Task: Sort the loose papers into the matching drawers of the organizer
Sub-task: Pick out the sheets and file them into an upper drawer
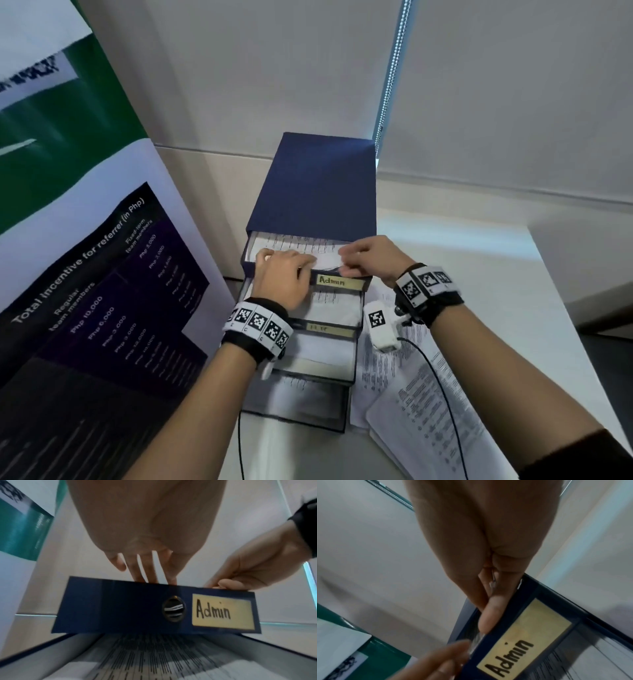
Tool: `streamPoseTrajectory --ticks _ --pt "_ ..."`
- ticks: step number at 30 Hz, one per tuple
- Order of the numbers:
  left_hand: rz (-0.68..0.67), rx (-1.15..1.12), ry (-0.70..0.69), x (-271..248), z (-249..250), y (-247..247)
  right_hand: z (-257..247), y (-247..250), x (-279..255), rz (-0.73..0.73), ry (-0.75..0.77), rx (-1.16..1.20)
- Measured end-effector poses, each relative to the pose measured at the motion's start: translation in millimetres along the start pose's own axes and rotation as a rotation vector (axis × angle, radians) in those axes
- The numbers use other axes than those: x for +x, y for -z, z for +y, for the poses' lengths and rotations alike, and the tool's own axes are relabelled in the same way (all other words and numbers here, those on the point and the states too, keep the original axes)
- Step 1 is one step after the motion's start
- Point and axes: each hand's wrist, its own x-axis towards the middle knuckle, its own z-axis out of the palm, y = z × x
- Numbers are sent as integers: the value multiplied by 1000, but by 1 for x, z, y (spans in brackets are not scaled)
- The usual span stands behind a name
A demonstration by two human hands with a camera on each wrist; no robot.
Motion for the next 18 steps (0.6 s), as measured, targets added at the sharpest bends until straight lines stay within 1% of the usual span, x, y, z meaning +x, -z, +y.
streamPoseTrajectory --ticks 1,2,3,5,6,7,8,9,10,11,12,13,14,15,16,17,18 --pt "-52 55 10 0 3 -5 2 4 -4 -34 33 32" --pt "-77 110 34 1 6 -8 5 12 -9 -42 73 72" --pt "-77 144 55 2 9 -9 11 24 -18 -20 108 105" --pt "-38 134 59 4 18 -7 37 57 -36 105 103 138" --pt "13 72 35 4 26 -6 60 77 -44 186 42 118" --pt "68 -25 -11 3 38 -5 90 99 -52 279 -62 72" --pt "109 -142 -80 1 52 -5 126 121 -60 369 -205 -23" --pt "131 -260 -169 -4 69 -7 162 139 -71 427 -372 -178" --pt "132 -366 -266 -11 88 -12 196 154 -83 423 -542 -371" --pt "106 -459 -348 -18 106 -21 229 164 -94 365 -683 -550" --pt "45 -537 -400 -24 124 -33 253 166 -105 277 -786 -683" --pt "-46 -600 -417 -31 139 -50 269 164 -116 210 -850 -762" --pt "-167 -657 -393 -37 152 -70 279 160 -124 188 -882 -832" --pt "-310 -711 -326 -43 161 -93 286 158 -129 210 -896 -881" --pt "-445 -753 -225 -49 168 -116 290 156 -132 256 -921 -897" --pt "-552 -770 -105 -56 172 -139 297 155 -133 338 -933 -845" --pt "-614 -745 19 -62 173 -160 304 154 -132 434 -943 -716"
